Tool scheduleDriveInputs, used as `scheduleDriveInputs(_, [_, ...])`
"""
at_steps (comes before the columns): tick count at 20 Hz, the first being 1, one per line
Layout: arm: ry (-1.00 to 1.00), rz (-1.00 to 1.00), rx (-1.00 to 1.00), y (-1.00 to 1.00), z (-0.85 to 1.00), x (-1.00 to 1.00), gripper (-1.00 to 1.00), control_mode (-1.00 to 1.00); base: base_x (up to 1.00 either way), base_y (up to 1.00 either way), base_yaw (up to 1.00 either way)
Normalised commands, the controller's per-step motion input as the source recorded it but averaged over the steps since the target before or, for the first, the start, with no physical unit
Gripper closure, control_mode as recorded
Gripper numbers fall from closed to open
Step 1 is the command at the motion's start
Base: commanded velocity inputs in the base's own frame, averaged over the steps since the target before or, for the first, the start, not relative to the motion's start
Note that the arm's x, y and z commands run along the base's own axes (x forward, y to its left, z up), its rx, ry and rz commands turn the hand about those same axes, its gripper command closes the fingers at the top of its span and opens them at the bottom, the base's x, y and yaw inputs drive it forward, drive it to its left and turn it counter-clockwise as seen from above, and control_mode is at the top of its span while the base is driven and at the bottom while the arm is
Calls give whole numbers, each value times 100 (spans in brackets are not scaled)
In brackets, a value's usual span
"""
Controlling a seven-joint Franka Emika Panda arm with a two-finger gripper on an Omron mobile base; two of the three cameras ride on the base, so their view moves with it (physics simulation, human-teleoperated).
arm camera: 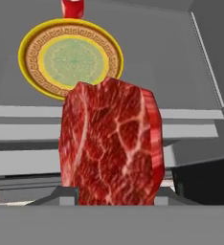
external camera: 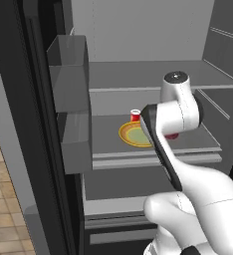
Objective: Retrieve the steak from the fridge and place it on the saucepan with marinade on the stove.
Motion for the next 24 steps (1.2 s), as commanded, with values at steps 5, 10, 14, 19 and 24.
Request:
scheduleDriveInputs(5, [-3, -2, 1, 0, 0, -39, 100, -100, 0, 0, 0])
scheduleDriveInputs(10, [-18, 0, 10, 0, 0, -7, 100, -100, 0, 0, 0])
scheduleDriveInputs(14, [-7, 0, 3, 3, 0, -1, 100, -100, 0, 0, 0])
scheduleDriveInputs(19, [0, 0, 1, 0, 0, 0, 100, -100, 0, 0, 0])
scheduleDriveInputs(24, [0, 0, 0, 0, 0, -11, 100, -100, 0, 0, 0])
